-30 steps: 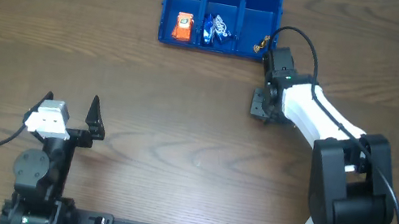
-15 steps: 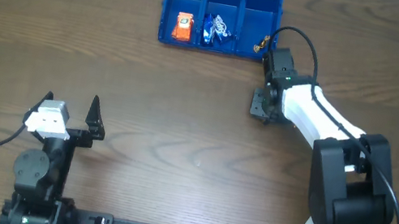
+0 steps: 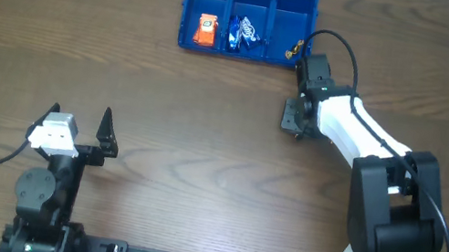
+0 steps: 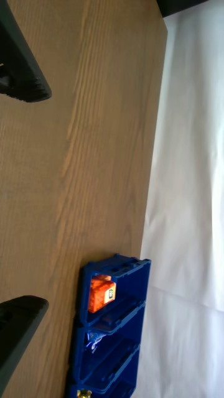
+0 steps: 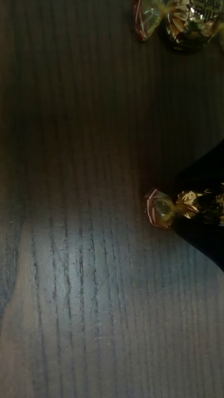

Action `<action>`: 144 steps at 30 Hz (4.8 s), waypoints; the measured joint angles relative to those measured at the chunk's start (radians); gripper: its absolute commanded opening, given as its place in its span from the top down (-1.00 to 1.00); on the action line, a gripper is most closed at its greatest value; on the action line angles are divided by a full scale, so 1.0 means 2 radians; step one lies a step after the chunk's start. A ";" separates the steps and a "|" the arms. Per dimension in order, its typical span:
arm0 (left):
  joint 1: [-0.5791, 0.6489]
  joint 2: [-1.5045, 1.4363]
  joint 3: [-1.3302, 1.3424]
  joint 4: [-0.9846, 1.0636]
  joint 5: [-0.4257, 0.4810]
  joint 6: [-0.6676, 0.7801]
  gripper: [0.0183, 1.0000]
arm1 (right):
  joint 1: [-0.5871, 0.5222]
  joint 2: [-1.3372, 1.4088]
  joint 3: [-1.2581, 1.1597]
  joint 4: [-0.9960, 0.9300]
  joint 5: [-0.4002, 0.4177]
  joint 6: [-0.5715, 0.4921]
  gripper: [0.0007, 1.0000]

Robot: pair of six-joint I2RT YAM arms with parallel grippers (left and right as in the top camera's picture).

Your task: Sort Candies Into Trays

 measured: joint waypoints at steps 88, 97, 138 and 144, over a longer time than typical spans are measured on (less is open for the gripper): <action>0.000 0.000 0.000 0.000 0.000 0.000 -1.00 | -0.104 -0.069 -0.098 0.090 0.011 -0.019 0.09; 0.000 0.000 0.000 0.000 0.000 0.000 -1.00 | -0.104 -0.066 -0.098 0.092 0.011 -0.018 0.34; 0.000 0.000 0.000 0.000 0.000 0.000 -1.00 | 0.011 -0.022 0.349 -0.041 0.026 -0.059 0.84; 0.000 0.000 0.000 0.000 0.000 0.000 -1.00 | 0.011 0.111 0.415 -0.030 0.029 -0.062 0.80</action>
